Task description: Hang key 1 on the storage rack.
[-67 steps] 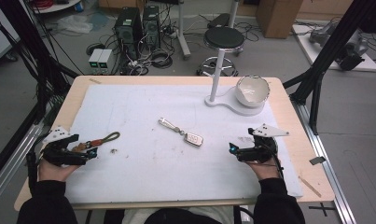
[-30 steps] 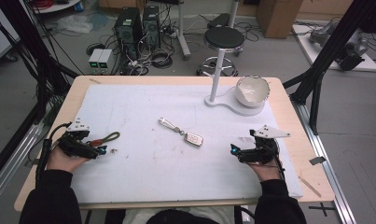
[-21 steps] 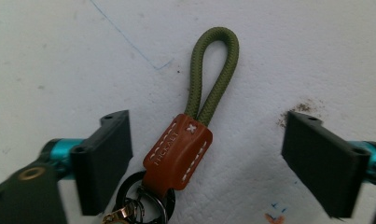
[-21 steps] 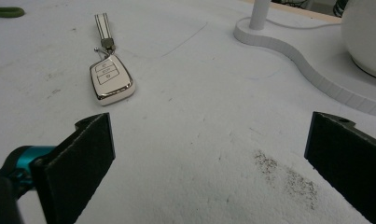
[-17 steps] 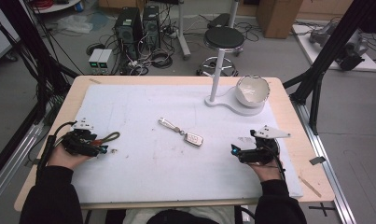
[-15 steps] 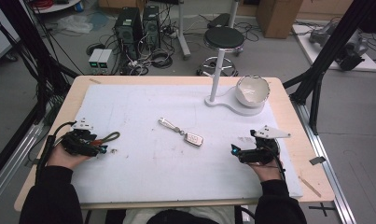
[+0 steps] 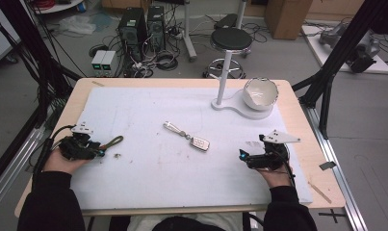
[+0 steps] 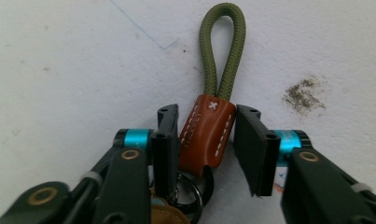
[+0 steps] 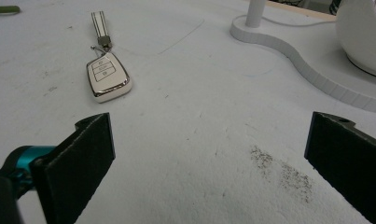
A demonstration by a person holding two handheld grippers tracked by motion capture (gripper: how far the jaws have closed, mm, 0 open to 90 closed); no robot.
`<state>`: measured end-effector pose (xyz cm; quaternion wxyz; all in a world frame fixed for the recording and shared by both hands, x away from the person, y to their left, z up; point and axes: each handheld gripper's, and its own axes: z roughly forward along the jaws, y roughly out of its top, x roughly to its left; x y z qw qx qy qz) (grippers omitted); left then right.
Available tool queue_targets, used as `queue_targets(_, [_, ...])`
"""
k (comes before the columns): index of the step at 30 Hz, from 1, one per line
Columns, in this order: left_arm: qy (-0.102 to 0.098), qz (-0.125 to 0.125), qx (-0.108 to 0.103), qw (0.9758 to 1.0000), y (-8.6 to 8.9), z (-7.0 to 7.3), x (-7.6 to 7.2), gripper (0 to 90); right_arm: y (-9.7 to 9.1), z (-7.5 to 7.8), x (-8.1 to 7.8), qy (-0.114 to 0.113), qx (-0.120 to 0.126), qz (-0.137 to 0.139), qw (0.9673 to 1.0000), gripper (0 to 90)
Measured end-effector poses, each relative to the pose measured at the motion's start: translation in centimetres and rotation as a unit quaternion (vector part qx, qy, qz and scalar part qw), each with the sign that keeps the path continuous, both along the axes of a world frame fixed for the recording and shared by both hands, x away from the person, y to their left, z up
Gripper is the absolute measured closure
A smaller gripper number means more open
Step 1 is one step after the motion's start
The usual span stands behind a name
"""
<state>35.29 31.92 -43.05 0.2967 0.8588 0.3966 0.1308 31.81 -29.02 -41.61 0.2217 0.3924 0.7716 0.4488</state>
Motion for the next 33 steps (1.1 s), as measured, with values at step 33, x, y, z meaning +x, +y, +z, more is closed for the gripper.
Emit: queue_targets(33, [-0.005,0.019,0.02,0.9996,-1.8,3.3,0.4,76.8,-0.5,0.2,-0.2,-0.004,0.016,-0.011,0.9998,0.5])
